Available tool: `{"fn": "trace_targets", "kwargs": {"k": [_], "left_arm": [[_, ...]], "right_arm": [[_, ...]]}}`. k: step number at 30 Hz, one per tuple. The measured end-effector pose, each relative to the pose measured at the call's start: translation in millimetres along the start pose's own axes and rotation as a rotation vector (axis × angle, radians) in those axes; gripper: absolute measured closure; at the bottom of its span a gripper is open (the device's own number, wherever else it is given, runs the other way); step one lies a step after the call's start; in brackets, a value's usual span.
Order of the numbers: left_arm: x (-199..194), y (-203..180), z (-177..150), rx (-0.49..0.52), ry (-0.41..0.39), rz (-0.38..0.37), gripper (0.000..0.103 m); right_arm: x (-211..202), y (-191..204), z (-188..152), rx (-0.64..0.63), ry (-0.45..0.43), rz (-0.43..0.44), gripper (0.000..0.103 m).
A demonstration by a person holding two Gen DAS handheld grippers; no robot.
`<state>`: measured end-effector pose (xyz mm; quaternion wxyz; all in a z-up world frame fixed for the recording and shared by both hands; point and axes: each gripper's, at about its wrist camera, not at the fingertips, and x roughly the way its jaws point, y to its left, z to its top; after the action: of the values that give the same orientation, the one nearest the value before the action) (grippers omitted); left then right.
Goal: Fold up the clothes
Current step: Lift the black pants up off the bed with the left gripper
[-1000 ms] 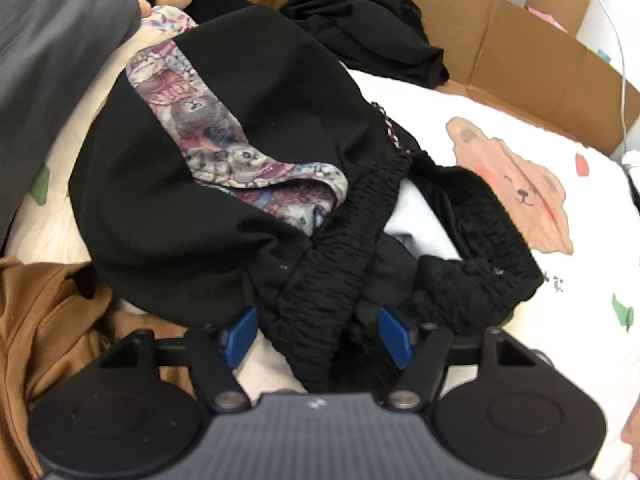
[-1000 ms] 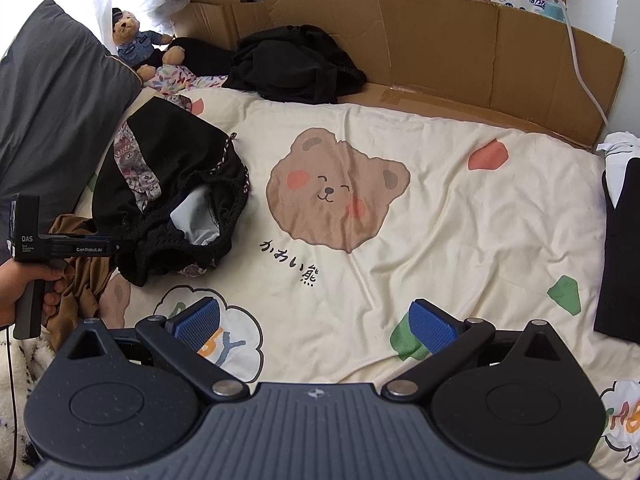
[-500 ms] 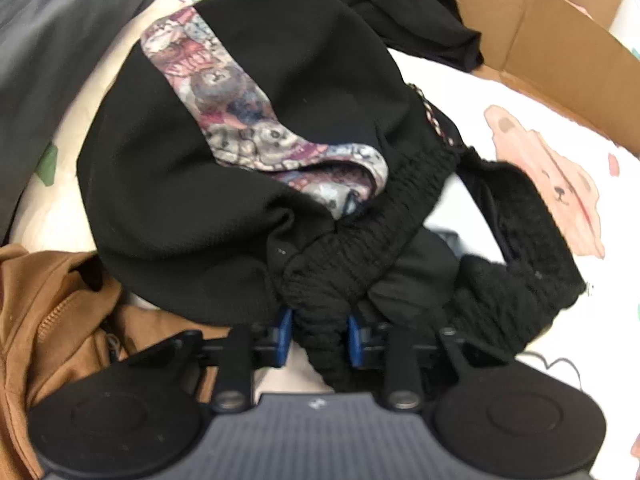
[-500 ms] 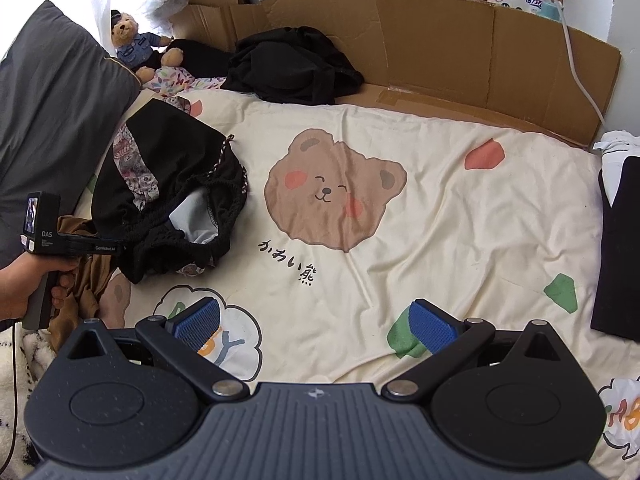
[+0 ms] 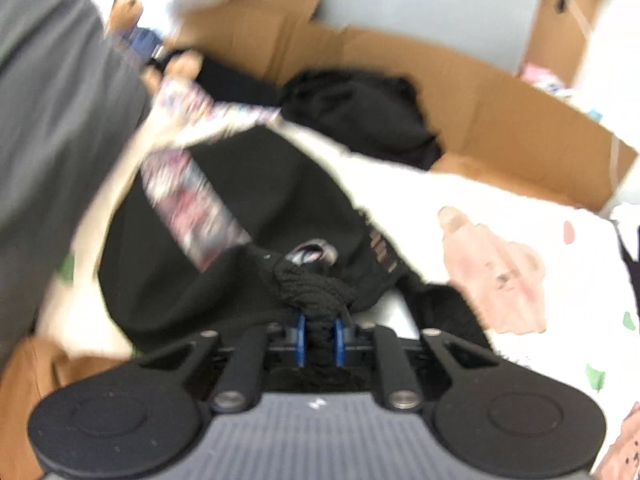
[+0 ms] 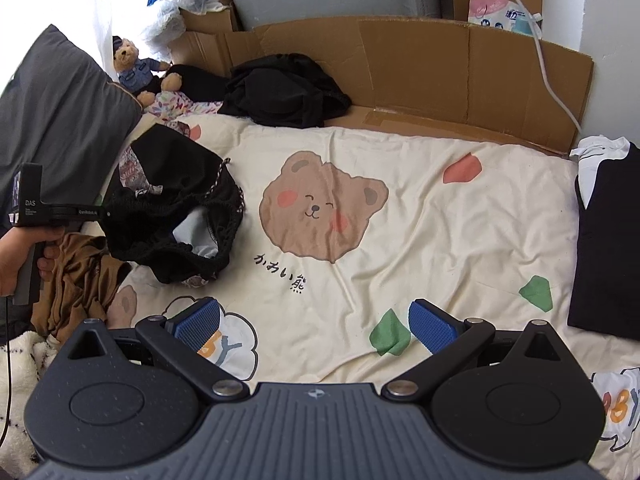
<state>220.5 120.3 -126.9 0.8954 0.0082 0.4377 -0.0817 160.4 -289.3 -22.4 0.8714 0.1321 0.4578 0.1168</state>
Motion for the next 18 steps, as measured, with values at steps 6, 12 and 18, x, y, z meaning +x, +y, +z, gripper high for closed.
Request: {"fn": "trace_targets", "kwargs": {"k": [6, 12, 18], "left_arm": [[-35.3, -17.3, 21.8, -0.008, -0.064, -0.030, 0.091], [-61.8, -32.6, 37.7, 0.023, -0.123, -0.118, 0.091], [-98.3, -59.8, 56.7, 0.030, -0.208, -0.209, 0.092]], "right_arm": [[-15.6, 4.3, 12.3, -0.002, -0.049, 0.032, 0.000], [-38.7, 7.9, 22.0, -0.022, -0.094, 0.053, 0.000], [-61.1, 0.5, 24.6, -0.009, -0.135, 0.057, 0.000]]}}
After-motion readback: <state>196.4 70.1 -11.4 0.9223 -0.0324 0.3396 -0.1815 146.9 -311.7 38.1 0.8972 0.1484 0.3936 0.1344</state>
